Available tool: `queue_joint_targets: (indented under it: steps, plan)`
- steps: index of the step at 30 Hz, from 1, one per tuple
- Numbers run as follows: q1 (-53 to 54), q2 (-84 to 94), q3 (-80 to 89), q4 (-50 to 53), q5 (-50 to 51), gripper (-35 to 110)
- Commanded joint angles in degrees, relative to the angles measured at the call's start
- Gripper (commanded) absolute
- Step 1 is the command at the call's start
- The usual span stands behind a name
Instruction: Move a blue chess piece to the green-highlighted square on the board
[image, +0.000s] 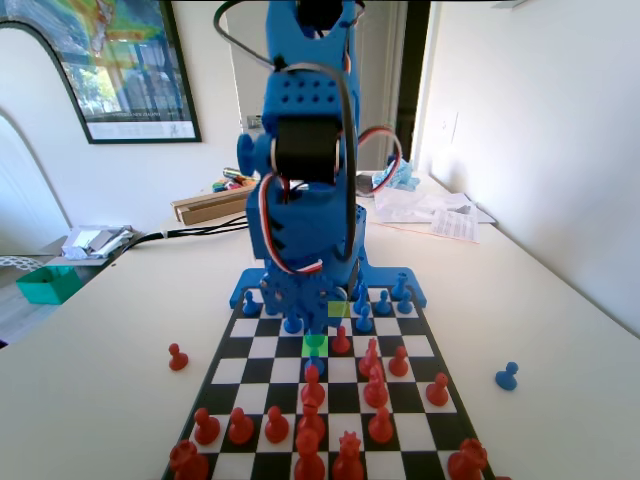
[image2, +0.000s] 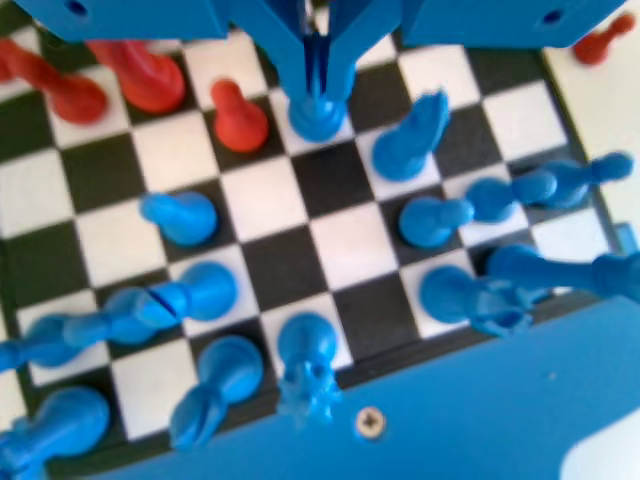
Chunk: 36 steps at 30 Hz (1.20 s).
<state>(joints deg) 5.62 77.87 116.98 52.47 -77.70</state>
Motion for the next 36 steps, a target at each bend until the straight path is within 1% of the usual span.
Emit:
queue_joint_targets:
  steps: [1,13,17,24,30,36]
  plan:
    - [0.4,1.3,-2.0,-0.5,-1.1,1]
    - [0.4,1.1,-1.6,-1.8,-1.1,3]
    - [0.4,1.1,-1.4,-2.3,-1.5,10]
    - [0.4,1.5,-1.6,-1.7,-1.7,12]
    - [0.8,4.0,-4.6,3.3,-2.3,12]
    - [0.9,10.1,-12.7,15.4,-3.3,13]
